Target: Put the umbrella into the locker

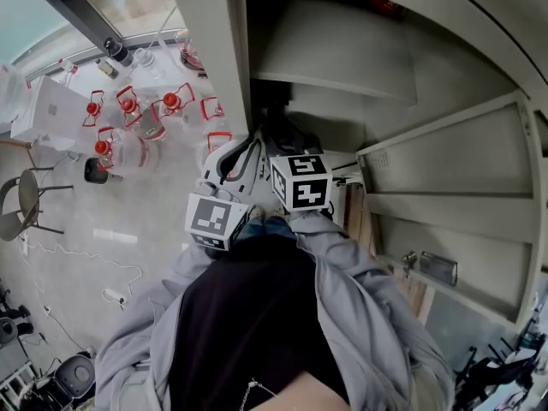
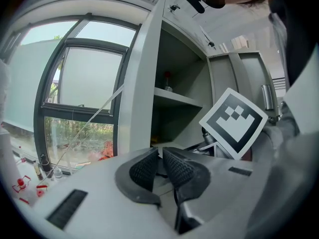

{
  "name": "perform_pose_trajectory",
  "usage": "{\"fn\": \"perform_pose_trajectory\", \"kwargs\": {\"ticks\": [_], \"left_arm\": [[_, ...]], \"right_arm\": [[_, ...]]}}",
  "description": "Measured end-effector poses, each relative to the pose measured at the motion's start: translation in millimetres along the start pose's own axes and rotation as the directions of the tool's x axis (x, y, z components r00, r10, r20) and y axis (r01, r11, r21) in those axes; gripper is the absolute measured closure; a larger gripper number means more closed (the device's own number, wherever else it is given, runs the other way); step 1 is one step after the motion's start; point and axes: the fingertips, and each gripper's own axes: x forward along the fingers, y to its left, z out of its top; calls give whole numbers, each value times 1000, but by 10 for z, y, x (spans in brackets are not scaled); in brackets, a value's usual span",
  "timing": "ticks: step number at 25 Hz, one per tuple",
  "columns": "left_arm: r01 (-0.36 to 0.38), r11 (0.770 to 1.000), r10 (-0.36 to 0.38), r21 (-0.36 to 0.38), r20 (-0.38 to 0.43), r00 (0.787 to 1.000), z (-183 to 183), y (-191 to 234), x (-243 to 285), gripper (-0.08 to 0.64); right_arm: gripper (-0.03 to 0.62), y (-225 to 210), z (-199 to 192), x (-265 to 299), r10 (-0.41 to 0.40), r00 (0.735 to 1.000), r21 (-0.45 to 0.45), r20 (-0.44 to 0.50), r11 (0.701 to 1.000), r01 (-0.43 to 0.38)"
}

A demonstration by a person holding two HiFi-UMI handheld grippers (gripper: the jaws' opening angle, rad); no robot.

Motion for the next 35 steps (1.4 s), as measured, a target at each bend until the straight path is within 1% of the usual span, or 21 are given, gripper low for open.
{"fn": "perform_pose_trajectory", "kwargs": {"ticks": [3,6,8,10,13,14,15,19,22,24,26,30,35], "left_arm": [[5,1000,-5,-7,7,1000,18,-9,-6,529],[13,1000,-13,-6,22,1000,91,-50,-3,529],[17,1000,-17,2,40,999,186,-94,-12,529],[20,1000,-21,11,64,998,307,-143,-17,529],[-4,1000,3,10,79,997,492,-175,-28,535],[-15,1000,14,8,83,996,551,-181,-40,540],[-22,1000,21,9,92,996,609,-195,-55,543],[-41,999,36,33,120,992,742,-249,-141,551],[-6,999,0,44,149,989,759,-353,-166,552],[0,999,-5,33,144,989,732,-376,-173,552],[-5,999,0,32,137,991,714,-370,-183,552],[-17,999,13,29,133,991,697,-362,-211,552],[-34,999,29,31,134,991,671,-340,-200,552]], "right_arm": [[428,-50,50,-138,-41,998,-12,47,999,42],[428,-132,205,-385,-96,984,-46,151,994,104],[431,-174,355,-613,-123,963,-77,241,986,145],[453,-201,511,-855,-147,934,-83,324,980,183],[535,-258,678,-1182,-183,890,-85,418,967,239],[572,-277,702,-1274,-191,878,-89,439,963,254],[588,-290,716,-1355,-196,869,-90,454,960,264],[588,-272,741,-1606,-192,847,-77,496,962,263],[588,-265,738,-1727,-218,827,-50,519,958,284],[588,-246,730,-1749,-220,824,-57,521,955,291],[588,-221,701,-1743,-212,829,-88,517,951,298],[588,-187,639,-1725,-212,835,-106,509,946,305],[589,-152,631,-1667,-176,841,-117,512,955,271]]}}
